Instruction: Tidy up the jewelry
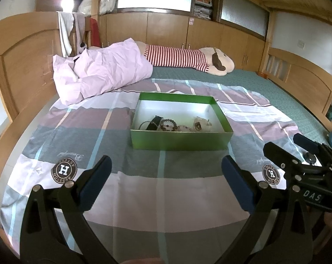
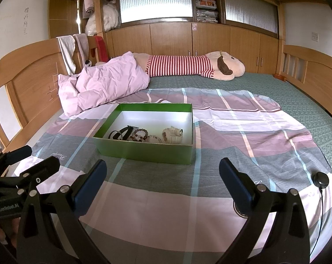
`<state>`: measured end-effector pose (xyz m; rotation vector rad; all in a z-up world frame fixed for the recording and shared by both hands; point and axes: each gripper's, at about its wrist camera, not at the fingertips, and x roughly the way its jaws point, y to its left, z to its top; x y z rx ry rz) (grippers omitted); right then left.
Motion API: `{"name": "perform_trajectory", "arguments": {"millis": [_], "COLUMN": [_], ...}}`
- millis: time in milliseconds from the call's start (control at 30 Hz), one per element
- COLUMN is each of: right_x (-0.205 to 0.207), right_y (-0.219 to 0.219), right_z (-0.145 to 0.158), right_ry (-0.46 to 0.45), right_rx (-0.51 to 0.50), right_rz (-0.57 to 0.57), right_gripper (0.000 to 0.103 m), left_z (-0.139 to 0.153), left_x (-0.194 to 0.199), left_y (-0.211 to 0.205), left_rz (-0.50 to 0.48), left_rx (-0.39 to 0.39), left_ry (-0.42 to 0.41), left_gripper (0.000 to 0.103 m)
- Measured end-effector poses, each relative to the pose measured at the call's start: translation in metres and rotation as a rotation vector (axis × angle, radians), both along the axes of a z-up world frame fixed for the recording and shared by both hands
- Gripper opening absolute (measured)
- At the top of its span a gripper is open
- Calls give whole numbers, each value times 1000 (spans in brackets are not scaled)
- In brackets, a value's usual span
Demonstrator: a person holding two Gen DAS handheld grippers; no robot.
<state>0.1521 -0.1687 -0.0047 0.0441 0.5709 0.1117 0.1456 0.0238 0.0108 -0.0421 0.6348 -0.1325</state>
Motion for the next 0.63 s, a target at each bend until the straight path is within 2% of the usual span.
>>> {"name": "perform_trajectory", "arguments": {"millis": [200, 633], "right_x": [0, 0], "right_y": [0, 1], "right_z": [0, 0], "right_ry": [2, 4], "right_rx": [0, 0], "right_rz": [0, 2], "right_gripper": [99, 100], "left_z": [-2, -5], "left_x": [2, 4], "left_y": [4, -1], "left_rz": [-15, 1], "left_rx": [-49, 0], "left_ry": [25, 31], "left_gripper": [99, 99]}}
